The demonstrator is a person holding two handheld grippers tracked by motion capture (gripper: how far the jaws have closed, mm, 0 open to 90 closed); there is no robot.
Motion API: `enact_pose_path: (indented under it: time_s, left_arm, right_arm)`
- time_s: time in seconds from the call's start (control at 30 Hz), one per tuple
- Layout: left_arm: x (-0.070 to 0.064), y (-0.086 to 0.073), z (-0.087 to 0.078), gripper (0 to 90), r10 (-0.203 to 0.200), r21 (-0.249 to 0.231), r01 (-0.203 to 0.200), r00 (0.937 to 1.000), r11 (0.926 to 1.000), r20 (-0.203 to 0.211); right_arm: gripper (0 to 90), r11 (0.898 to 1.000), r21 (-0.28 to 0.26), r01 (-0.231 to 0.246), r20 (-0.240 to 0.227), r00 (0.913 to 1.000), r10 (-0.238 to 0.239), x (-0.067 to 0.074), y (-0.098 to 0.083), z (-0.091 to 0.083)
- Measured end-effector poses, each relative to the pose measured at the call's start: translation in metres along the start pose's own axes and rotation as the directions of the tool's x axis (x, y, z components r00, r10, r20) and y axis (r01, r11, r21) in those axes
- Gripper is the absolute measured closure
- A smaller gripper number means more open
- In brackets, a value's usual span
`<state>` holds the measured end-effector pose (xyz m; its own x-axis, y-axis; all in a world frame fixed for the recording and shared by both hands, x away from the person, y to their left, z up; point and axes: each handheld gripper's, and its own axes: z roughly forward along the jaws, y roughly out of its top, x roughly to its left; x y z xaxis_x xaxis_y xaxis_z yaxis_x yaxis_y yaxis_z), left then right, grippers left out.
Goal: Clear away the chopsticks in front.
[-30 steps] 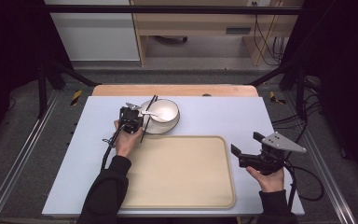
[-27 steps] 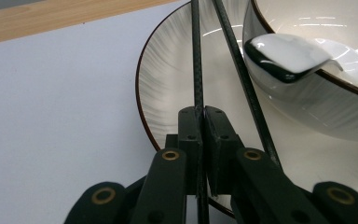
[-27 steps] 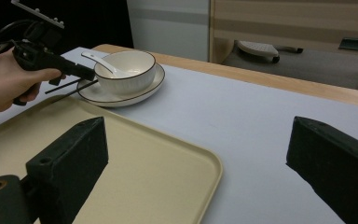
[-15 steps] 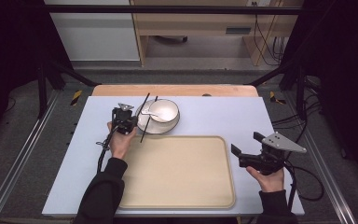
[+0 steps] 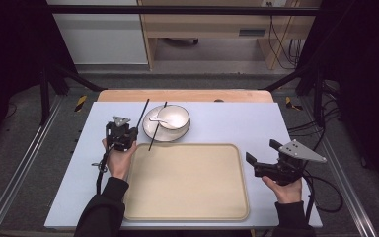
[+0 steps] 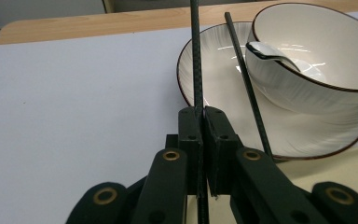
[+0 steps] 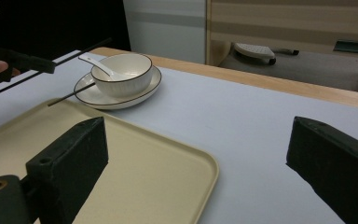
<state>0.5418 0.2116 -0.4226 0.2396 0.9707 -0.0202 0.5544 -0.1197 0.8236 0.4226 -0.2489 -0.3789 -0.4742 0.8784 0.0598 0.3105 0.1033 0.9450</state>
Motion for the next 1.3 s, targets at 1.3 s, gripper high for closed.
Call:
enact_pose_path:
  time_s: [1.3]
  left_arm:
    - [-0.059,-0.099,-0.114,85.3,-0.135,-0.200,0.136,0.9906,0.9703,0.019]
  right_arm:
    - [5.3,1.000,0.003,0.016,0.011,0.9998,-0.016,0.006,-0.004,0.002]
